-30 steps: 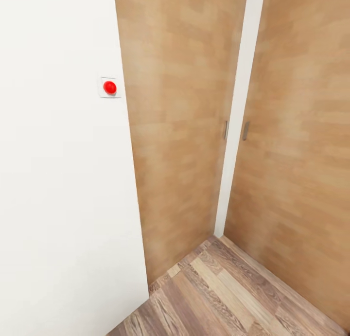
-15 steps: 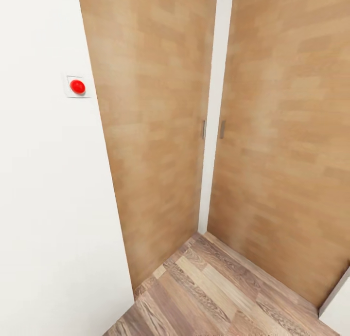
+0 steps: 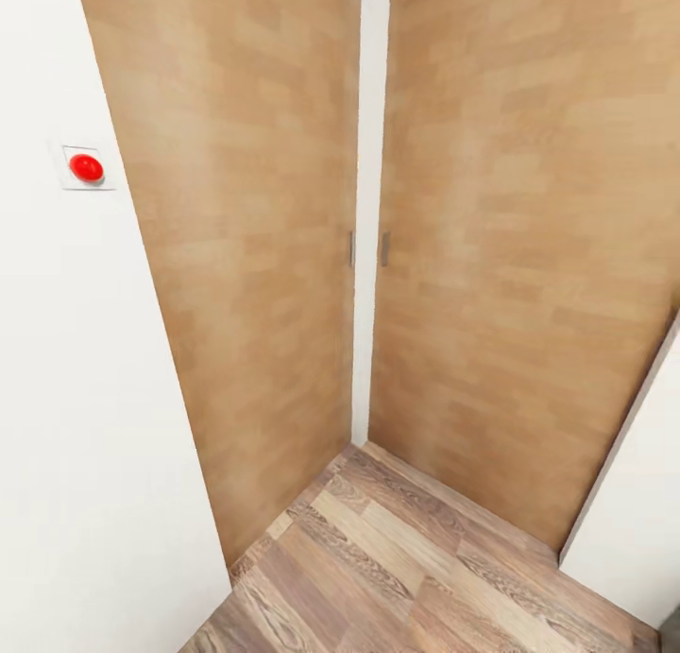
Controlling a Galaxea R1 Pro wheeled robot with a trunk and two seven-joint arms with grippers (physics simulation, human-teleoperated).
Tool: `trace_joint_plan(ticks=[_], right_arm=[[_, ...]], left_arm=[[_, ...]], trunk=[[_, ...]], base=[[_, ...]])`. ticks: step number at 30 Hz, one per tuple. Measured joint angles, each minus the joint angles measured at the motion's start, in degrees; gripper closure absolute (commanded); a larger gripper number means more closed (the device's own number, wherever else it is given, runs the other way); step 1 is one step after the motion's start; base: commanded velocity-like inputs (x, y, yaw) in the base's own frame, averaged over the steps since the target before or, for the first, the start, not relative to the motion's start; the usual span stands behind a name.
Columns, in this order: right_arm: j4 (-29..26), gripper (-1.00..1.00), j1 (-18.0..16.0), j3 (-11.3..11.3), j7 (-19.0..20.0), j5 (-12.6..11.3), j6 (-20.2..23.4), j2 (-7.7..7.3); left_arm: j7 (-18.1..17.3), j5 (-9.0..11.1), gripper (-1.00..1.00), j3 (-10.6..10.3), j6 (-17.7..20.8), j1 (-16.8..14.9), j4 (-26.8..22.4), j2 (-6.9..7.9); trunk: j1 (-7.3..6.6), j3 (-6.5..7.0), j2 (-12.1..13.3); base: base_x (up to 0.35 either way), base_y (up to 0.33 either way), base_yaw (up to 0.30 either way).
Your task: Put all the toys in the child's room - the three board games (two on the bed and one on the table), the two jigsaw puzzles on the table, and the tennis ball on the table - inside the toy box on the table in the child's room.
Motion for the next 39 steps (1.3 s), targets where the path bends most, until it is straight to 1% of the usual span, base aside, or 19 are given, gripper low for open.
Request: trace_joint_plan(ticks=[6, 13, 19, 24, 39], right_arm=[[0.0, -1.0, 0.01, 0.0, 0.0, 0.0, 0.0, -0.01], [0.0, -1.0, 0.01, 0.0, 0.0, 0.0, 0.0, -0.01], [0.0, -1.0, 0.01, 0.0, 0.0, 0.0, 0.0, -0.01], [0.0, -1.0, 0.0, 0.0, 0.0, 0.0, 0.0, -0.01], [0.0, -1.0, 0.01, 0.0, 0.0, 0.0, 0.0, -0.01]], left_arm=[[-0.01, 0.0, -1.0, -0.1, -0.13, 0.0, 0.0, 0.06], [0.04, -0.08, -1.0, -0.18, -0.08, 0.0, -0.04, -0.04], [0.04, -0.08, -1.0, -0.25, -0.86, 0.0, -0.08, 0.05], [0.04, -0.08, -1.0, -0.27, -1.07, 0.0, -0.09, 0.0], [0.05, -0.08, -1.0, -0.19, -1.23, 0.0, -0.09, 0.01]], trunk=[[-0.01, 0.0, 0.0], [0.01, 0.0, 0.0], [-0.01, 0.0, 0.0], [-0.01, 0.0, 0.0], [-0.01, 0.0, 0.0]], base=[[-0.029, -0.007, -0.261], [-0.2, -0.04, -0.261], [-0.054, -0.027, -0.261], [-0.087, -0.176, -0.261], [-0.01, -0.027, -0.261]])
